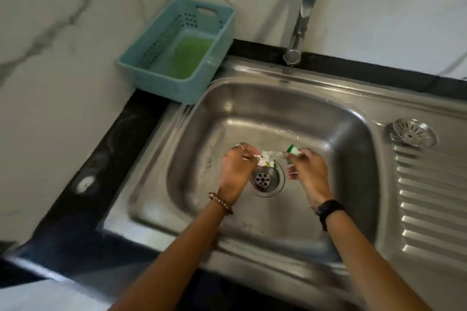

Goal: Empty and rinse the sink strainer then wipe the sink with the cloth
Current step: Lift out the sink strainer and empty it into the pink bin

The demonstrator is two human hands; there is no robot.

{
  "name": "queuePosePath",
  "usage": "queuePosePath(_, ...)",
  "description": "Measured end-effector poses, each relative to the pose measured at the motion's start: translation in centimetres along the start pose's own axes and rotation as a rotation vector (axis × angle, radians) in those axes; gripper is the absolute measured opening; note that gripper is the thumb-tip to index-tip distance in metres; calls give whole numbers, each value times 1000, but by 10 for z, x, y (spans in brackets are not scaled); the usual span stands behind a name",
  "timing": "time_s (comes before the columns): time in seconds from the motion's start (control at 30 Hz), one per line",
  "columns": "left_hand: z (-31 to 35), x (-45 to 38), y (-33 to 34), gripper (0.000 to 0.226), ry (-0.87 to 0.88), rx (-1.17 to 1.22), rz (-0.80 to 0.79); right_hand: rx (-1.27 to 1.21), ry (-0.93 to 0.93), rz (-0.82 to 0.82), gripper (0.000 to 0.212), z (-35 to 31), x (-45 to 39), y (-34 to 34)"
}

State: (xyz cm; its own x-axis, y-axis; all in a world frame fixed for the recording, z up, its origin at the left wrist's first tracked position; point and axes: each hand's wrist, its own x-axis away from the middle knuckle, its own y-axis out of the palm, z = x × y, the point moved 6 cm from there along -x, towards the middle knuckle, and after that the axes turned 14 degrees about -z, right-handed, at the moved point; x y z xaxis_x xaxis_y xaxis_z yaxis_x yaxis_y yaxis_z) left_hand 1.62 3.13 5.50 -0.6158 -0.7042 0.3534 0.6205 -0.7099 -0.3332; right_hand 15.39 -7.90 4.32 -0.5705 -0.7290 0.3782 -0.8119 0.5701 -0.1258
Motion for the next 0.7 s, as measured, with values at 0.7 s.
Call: queuePosePath(0.7, -277, 502, -188, 12, -327, 559, 661, 184, 128, -773, 11, 110, 368, 357)
